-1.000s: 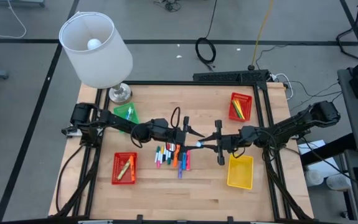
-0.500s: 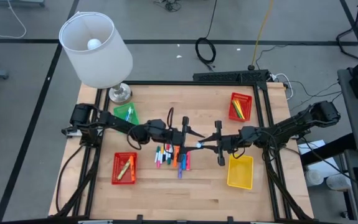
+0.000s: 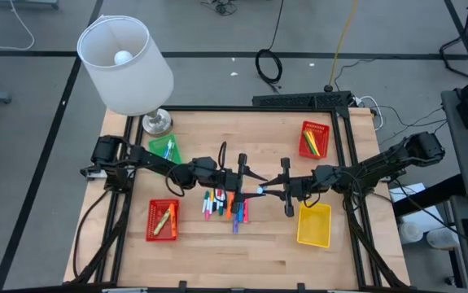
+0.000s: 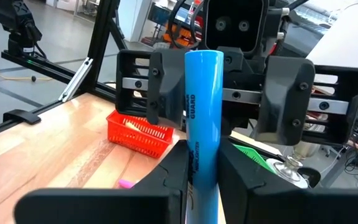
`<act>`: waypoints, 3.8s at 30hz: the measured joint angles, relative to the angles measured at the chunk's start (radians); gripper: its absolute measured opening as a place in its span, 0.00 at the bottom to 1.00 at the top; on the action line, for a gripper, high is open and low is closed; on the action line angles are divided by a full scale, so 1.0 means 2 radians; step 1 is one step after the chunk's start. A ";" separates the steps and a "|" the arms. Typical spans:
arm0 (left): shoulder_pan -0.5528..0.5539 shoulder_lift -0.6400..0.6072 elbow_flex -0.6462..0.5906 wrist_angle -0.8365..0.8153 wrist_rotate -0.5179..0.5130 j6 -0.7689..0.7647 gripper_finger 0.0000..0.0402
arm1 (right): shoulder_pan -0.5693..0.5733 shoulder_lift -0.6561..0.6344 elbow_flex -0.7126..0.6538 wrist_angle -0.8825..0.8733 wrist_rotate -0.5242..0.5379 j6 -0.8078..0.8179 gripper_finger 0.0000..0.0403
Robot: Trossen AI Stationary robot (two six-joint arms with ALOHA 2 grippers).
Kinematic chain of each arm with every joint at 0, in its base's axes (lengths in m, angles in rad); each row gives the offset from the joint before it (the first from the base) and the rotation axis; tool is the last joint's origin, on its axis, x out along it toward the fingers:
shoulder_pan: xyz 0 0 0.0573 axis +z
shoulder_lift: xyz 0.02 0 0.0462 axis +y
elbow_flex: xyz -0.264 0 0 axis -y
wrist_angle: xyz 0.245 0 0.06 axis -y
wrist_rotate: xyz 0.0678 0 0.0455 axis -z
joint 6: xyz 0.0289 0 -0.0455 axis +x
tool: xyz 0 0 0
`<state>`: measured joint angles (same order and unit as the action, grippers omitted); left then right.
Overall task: Pick & Place Markers
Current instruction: Put the right blue highlighter pen into the bottom red basket
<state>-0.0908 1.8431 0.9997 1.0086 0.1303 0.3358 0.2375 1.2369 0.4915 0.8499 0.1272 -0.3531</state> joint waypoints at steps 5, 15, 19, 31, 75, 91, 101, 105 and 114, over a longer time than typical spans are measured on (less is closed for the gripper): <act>0.000 0.000 0.000 0.000 0.000 0.001 0.53 | 0.000 0.000 0.000 -0.001 0.000 0.000 0.11; 0.000 0.000 0.000 -0.004 0.000 -0.001 0.53 | 0.000 0.000 0.000 -0.001 0.001 0.000 0.11; 0.000 0.000 0.000 -0.004 0.000 -0.001 0.53 | 0.000 0.000 0.000 -0.001 0.001 0.000 0.11; 0.000 0.000 0.000 -0.004 0.000 -0.002 0.53 | 0.000 0.000 0.000 -0.001 0.001 0.000 0.11; 0.000 0.000 0.000 -0.005 0.000 -0.008 0.53 | 0.000 -0.001 0.000 -0.001 0.004 -0.004 0.11; -0.001 0.000 0.000 -0.006 0.000 -0.002 0.53 | 0.000 -0.001 0.000 -0.003 0.028 -0.015 0.11; -0.001 0.000 0.000 -0.007 -0.005 -0.005 0.48 | 0.000 -0.001 0.000 -0.002 0.028 -0.015 0.11; -0.001 0.000 0.000 -0.007 -0.005 0.014 0.30 | 0.000 -0.001 0.000 -0.002 0.028 -0.014 0.11; -0.002 -0.002 0.000 -0.025 0.000 0.032 0.15 | 0.001 -0.002 0.000 -0.018 0.049 0.037 0.24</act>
<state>-0.0939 1.8387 1.0004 0.9583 0.1312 0.3990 0.2386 1.2338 0.4915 0.8140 0.2242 -0.2784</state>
